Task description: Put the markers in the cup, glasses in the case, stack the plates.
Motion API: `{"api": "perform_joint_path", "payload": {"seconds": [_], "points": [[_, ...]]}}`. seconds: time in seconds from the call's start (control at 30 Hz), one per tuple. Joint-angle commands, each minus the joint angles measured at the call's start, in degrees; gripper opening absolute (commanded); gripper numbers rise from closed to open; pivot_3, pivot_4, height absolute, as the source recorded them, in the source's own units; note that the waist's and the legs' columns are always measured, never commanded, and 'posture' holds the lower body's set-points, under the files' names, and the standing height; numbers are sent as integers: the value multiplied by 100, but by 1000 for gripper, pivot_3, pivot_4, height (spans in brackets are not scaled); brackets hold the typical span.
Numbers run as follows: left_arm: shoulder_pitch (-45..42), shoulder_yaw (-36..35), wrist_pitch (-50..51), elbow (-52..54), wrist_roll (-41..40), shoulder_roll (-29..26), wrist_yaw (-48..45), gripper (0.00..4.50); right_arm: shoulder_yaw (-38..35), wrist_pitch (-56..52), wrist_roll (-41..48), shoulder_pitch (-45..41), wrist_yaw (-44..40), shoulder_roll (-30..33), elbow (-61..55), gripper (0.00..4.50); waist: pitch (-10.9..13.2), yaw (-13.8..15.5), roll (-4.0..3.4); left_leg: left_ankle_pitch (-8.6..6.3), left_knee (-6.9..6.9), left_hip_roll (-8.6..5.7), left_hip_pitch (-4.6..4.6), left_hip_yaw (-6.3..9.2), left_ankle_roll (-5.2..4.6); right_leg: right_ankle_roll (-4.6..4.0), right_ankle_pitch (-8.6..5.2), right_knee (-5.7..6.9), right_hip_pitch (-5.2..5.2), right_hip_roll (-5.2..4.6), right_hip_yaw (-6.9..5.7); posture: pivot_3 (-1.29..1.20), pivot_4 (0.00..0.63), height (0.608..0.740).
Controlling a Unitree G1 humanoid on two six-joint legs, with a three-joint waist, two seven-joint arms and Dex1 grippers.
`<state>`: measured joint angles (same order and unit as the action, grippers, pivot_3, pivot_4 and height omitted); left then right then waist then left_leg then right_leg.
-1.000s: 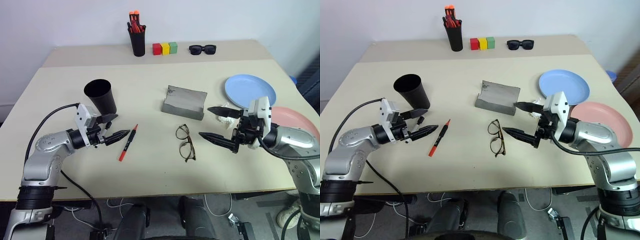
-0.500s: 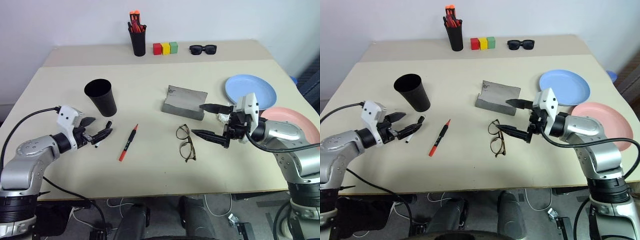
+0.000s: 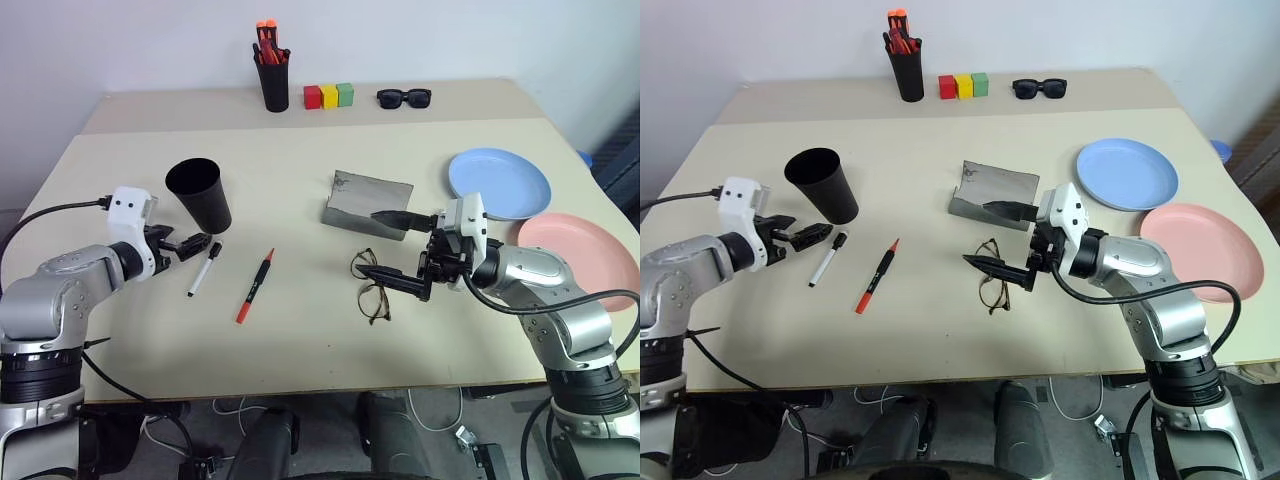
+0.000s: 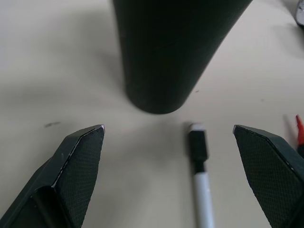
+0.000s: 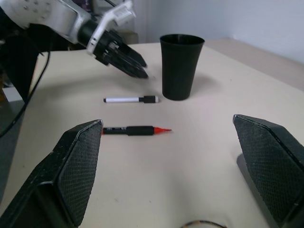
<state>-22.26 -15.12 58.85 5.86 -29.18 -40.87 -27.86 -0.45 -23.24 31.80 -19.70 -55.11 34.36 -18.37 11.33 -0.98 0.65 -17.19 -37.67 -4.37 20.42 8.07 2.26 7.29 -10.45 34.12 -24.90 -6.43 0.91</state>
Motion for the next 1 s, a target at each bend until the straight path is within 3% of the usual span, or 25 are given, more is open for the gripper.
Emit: {"api": "perform_joint_path", "payload": {"seconds": [0.03, 0.63, 0.73, 0.87, 0.97, 1.0], "points": [[-135, -34, 166, 17, 15, -18, 91, 4500, 9, 206, -17, -3, 79, -146, -190, 4487, 0, 5, 0, 0, 1, 0, 0, 0, 0, 0, 0, 0, -1, 0, 0, 0, 150, 740], [-757, 675, 284, -214, 306, 413, 329, 4500, 188, 703, -303, 171, 329, -587, -72, 4487, 0, 23, 1, 2, 3, -1, 1, -1, 4, -1, 0, 0, -2, -1, 2, 0, 150, 740], [-790, 748, 338, -269, 368, 511, 405, 3686, 156, 755, -345, 221, 342, -573, -64, 4500, 0, 25, 1, 3, 3, -2, 1, -1, 4, -1, 0, 0, -2, -1, 2, 0, 150, 740], [-781, 780, 458, -283, 422, 633, 497, 1823, 125, 784, -369, 228, 337, -550, -30, 4500, 0, 20, 1, 3, 3, -2, 2, -1, 4, 0, 0, 0, -2, -1, 2, 0, 150, 740], [-724, 877, 662, -217, 416, 580, 433, 163, 125, 788, -384, 217, 339, -546, -27, 4500, 0, 19, 1, 3, 3, -2, 0, -1, 5, -1, 0, 1, -2, 0, 2, 0, 150, 740], [-691, 917, 751, -159, 398, 541, 393, 25, 125, 792, -392, 207, 337, -543, -19, 4500, -1, 20, 1, 3, 3, -2, 0, -1, 4, -1, 0, 2, -2, 0, 2, 0, 150, 740]]}}
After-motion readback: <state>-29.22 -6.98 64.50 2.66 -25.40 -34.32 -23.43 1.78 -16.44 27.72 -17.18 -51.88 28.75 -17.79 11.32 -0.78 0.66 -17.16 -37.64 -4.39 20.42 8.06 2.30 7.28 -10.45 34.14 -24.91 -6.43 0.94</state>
